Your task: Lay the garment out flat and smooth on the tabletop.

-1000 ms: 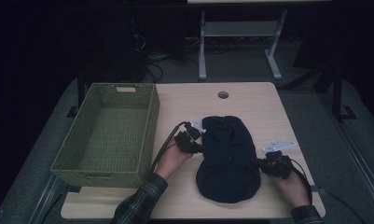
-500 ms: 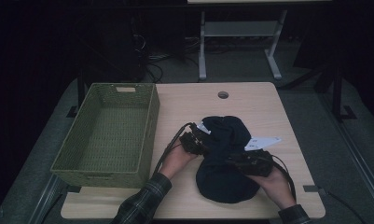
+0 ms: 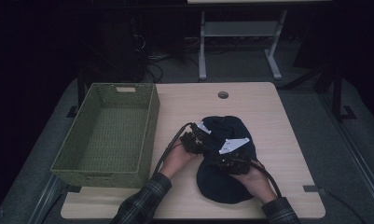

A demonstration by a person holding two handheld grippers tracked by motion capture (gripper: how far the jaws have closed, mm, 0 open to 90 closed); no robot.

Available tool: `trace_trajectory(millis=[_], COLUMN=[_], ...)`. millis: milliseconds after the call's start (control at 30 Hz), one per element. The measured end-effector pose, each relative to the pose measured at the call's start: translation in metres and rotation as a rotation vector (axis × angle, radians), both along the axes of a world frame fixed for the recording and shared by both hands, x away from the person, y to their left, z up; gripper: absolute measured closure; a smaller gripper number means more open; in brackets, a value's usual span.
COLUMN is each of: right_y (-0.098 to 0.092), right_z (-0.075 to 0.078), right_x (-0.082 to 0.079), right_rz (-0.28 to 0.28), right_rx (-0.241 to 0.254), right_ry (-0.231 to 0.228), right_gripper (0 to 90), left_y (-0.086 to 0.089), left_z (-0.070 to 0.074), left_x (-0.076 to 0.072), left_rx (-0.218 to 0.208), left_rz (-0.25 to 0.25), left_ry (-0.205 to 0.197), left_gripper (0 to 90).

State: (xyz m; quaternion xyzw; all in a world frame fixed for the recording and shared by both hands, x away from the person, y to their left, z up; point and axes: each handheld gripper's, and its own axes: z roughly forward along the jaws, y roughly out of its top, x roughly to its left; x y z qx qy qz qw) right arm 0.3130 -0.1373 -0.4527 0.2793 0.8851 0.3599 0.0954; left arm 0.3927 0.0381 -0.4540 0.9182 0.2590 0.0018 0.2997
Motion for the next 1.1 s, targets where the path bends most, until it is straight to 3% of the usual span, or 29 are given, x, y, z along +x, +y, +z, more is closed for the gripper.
trace_trajectory(millis=[167,300,367,467,567,633,700,800,900,1000,1033,1100], right_y=[-0.001,-0.008,-0.023,-0.032,-0.050,-0.056,-0.058,-0.053,-0.058,-0.068,-0.080,-0.094], right_z=[-0.001,0.007,0.011,0.009,0.000,-0.005,-0.007,-0.007,0.001,0.012,0.021,0.024], right_x=[0.001,-0.008,-0.019,-0.023,-0.031,-0.032,-0.030,-0.032,-0.034,-0.034,-0.032,-0.025], right_rz=[0.002,0.016,0.032,0.034,0.013,-0.006,-0.004,0.013,0.007,-0.011,-0.052,-0.102], right_rx=[-0.006,0.024,0.045,0.041,0.020,0.003,0.024,0.032,0.077,0.120,0.151,0.129], right_ry=[-0.008,-0.018,-0.011,0.000,0.043,0.039,0.050,0.039,0.020,-0.005,-0.021,-0.045], right_gripper=[86.2,86.3,86.6,86.8,86.8,86.8,85.5,68.9,63.2,63.9,68.5,75.0], left_y=[0.000,0.000,0.000,0.001,0.002,0.002,0.002,0.002,0.002,0.002,0.001,-0.001], left_z=[0.000,0.000,0.000,0.000,-0.001,-0.001,0.000,0.001,0.005,0.010,0.015,0.021], left_x=[0.000,0.001,0.001,0.001,0.002,0.002,0.002,0.000,-0.003,-0.007,-0.010,-0.013], left_rx=[0.003,0.004,0.003,-0.003,-0.013,-0.011,-0.012,-0.005,0.002,-0.013,-0.017,-0.019], left_rz=[0.000,0.003,0.003,0.009,0.008,0.007,0.006,-0.005,-0.016,-0.022,-0.031,-0.040], left_ry=[0.001,0.007,0.008,0.014,0.017,0.017,0.017,0.012,0.009,0.011,-0.001,-0.018], left_gripper=[90.0,90.0,90.0,90.0,90.0,90.0,90.0,89.2,84.7,83.6,83.2,81.9])
